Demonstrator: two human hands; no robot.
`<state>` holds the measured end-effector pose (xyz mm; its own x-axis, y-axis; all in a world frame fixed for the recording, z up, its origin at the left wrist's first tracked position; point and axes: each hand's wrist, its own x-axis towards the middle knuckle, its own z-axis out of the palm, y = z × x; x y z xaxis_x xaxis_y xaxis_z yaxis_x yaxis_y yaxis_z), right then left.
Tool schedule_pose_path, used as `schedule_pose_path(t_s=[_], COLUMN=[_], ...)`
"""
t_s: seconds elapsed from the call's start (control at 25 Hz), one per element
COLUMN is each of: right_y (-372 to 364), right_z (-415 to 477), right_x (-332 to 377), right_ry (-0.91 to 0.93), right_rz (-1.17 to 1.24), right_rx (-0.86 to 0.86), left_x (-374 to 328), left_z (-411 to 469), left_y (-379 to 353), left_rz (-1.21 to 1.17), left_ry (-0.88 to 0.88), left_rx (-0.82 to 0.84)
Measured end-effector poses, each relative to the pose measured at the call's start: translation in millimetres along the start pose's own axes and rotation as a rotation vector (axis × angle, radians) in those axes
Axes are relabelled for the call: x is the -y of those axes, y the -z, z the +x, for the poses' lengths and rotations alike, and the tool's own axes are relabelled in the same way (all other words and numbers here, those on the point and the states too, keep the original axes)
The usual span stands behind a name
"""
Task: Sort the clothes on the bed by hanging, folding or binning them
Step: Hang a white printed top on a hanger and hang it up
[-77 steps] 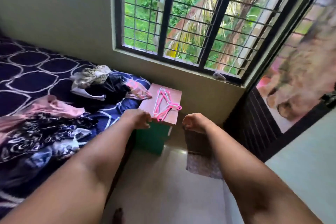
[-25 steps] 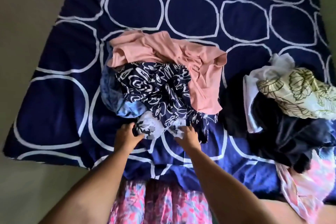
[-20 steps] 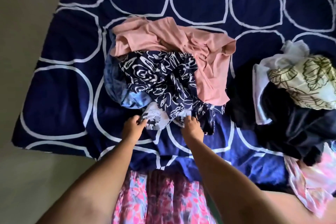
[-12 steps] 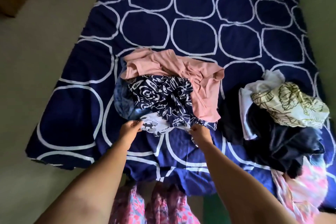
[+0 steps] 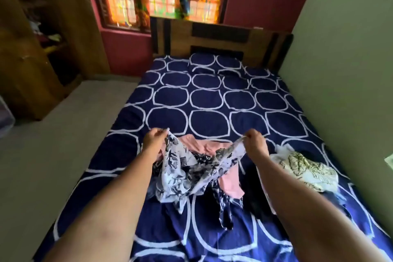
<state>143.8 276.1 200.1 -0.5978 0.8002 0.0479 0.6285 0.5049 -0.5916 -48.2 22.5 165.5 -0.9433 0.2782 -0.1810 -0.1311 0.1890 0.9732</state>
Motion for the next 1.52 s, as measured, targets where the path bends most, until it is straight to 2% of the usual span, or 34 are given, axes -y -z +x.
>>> schedule_pose_path(t_s=[0.12,0.2,0.28,0.4,0.52,0.64,0.76,0.84,0.88,1.0,1.16,1.2,1.4,1.44,1.52], right_y=[67.0,99.7,121.7,128.4,115.7,109.6,111.0,102.8,96.6,81.9,111.7,123.2,169.8,176.7,185.5], right_z=[20.1,28.2,32.6,30.3,20.4,-0.6,-23.7,-32.6,-36.7,-50.2,-40.4,-28.9,-7.0,-6.7,-5.7], right_x=[24.8,36.5,45.6,63.7,86.9,112.4,129.3,130.6,128.9,121.9,129.7,129.8,119.8,119.6,122.8], right_ry=[0.045,0.046,0.043,0.091,0.341,0.572,0.869,0.995,0.981,0.791,0.494,0.438,0.384,0.382,0.405], right_rz=[0.027,0.033,-0.013,-0.101,-0.091,0.091,-0.079,-0.187,-0.168,0.011,0.413,0.486,0.656,0.625,0.475], right_rx=[-0.235,-0.348,-0.365,-0.234,-0.204,-0.319,-0.58,-0.603,-0.563,-0.507,-0.542,-0.5,0.135,0.193,0.157], left_x=[-85.2,-140.7,-189.5,-240.2,-267.7,-280.9,-287.0,-291.5,-293.9,-298.3,-295.2,-294.1,-288.7,-288.7,-285.9], left_z=[4.8,-3.8,-19.3,-42.3,-55.5,-68.1,-79.4,-85.5,-88.1,-95.5,-103.9,-106.8,-107.6,-108.5,-111.3], left_y=[1.2,-2.9,-12.7,-32.8,-55.3,-77.6,-93.9,-99.7,-102.1,-107.8,-110.4,-110.4,-109.9,-108.8,-105.4], left_rz=[-0.086,-0.172,-0.245,-0.326,-0.386,-0.393,-0.383,-0.378,-0.381,-0.379,-0.188,-0.132,0.018,0.035,0.023], left_ry=[-0.191,-0.275,-0.311,-0.357,-0.374,-0.366,-0.363,-0.375,-0.377,-0.398,-0.527,-0.564,-0.682,-0.711,-0.729], left_rx=[-0.034,0.003,0.089,0.204,0.242,0.302,0.324,0.302,0.294,0.35,0.481,0.514,0.537,0.534,0.55])
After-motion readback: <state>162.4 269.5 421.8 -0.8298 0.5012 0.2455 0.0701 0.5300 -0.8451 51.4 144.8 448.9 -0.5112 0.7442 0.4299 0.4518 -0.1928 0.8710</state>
